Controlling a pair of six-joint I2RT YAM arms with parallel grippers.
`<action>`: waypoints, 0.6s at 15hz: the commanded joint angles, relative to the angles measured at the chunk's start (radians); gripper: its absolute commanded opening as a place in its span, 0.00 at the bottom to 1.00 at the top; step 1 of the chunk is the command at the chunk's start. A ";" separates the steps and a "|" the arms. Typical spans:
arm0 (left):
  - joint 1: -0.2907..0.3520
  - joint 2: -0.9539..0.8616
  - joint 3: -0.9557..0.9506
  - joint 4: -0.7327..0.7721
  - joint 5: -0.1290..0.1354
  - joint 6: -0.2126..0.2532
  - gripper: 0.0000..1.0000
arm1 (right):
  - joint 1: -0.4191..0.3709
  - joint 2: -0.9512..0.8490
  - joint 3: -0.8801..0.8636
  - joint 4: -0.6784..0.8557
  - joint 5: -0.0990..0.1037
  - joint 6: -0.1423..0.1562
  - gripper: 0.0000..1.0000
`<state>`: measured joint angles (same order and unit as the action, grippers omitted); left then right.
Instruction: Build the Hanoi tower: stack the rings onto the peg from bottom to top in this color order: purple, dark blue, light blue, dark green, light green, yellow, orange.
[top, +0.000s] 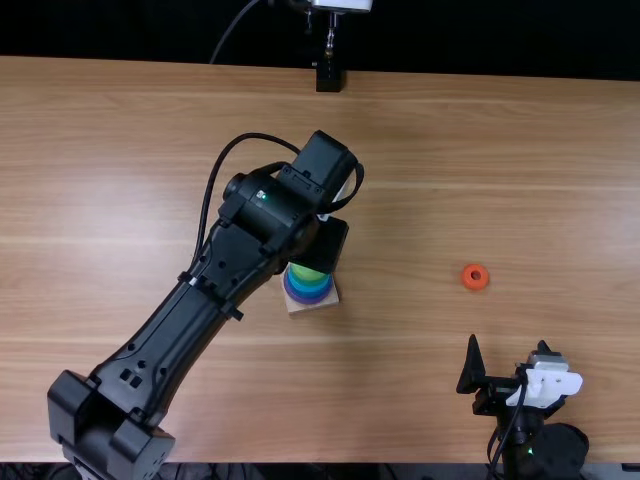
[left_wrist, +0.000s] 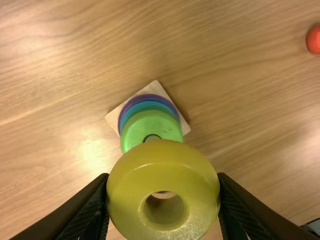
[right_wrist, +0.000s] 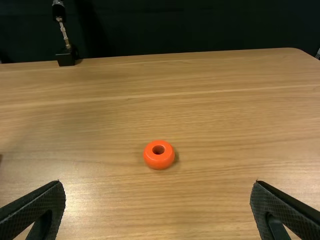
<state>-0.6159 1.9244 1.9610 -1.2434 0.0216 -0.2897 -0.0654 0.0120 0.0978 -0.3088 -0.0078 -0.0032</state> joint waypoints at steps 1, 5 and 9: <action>-0.012 0.008 -0.031 0.001 0.001 -0.005 0.00 | -0.004 -0.012 -0.079 -0.031 -0.005 -0.006 1.00; -0.012 0.012 -0.043 0.001 0.001 -0.005 0.00 | -0.004 -0.012 -0.079 -0.031 -0.005 -0.006 1.00; -0.012 0.015 -0.088 0.003 -0.001 -0.003 0.00 | -0.002 -0.012 -0.079 -0.031 -0.005 -0.006 1.00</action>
<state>-0.6155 1.9251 1.8938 -1.2362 0.0185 -0.2897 -0.0658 0.0120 0.0978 -0.3088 -0.0082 -0.0036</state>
